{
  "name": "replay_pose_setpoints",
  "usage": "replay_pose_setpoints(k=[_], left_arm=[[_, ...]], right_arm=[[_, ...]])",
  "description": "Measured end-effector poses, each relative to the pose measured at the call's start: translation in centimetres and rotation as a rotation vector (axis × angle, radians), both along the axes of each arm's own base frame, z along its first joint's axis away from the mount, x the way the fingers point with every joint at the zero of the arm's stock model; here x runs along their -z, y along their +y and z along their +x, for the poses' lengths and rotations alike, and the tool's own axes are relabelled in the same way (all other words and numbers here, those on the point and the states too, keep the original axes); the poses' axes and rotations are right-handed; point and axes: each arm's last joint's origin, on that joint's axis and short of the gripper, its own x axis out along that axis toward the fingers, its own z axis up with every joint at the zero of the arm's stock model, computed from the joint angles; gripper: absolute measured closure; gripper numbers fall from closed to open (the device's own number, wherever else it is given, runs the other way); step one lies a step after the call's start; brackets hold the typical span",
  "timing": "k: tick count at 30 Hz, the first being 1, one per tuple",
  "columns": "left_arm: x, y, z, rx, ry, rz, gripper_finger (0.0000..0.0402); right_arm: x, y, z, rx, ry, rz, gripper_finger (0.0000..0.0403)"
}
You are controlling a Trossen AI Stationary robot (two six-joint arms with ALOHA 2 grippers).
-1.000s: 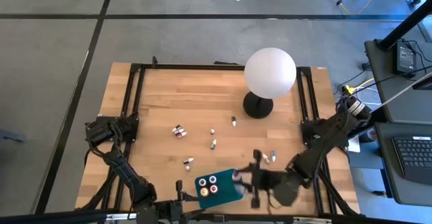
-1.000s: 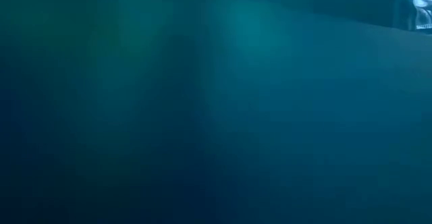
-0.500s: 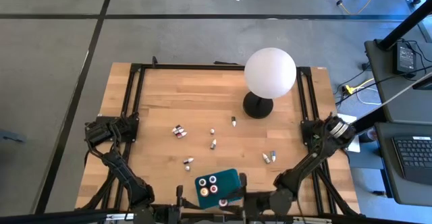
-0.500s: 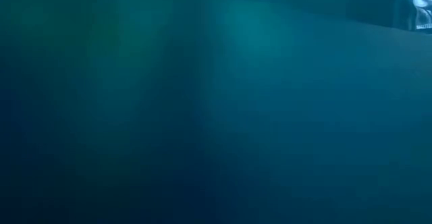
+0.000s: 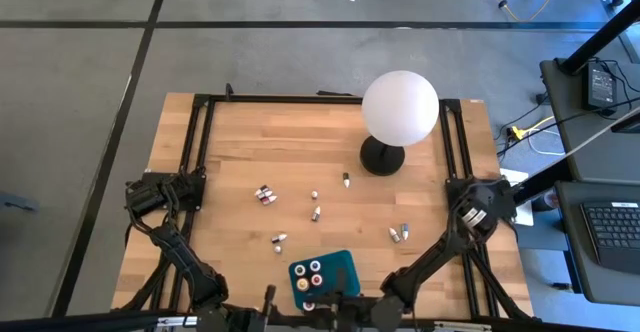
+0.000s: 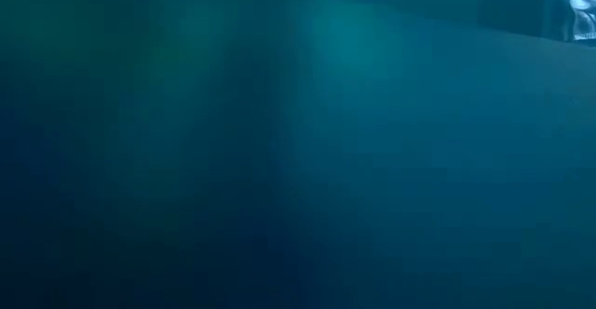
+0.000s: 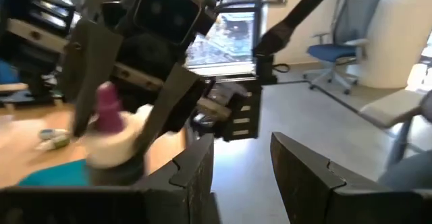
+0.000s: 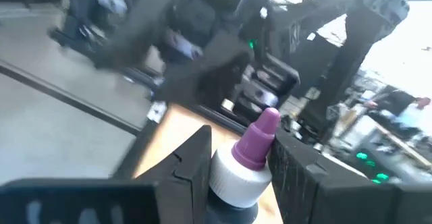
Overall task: Pick & Place food coloring
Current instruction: Put the large purple food coloring bottle into the blue bin
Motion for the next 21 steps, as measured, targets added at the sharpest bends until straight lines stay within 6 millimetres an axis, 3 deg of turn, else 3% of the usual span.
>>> replay_pose_setpoints(k=[21], left_arm=[[0.0, -0.1, 0.0, 0.020, 0.007, -0.024, 0.0258]], right_arm=[[3.8, 0.1, 1.2, 0.019, 0.049, -0.028, 0.0276]])
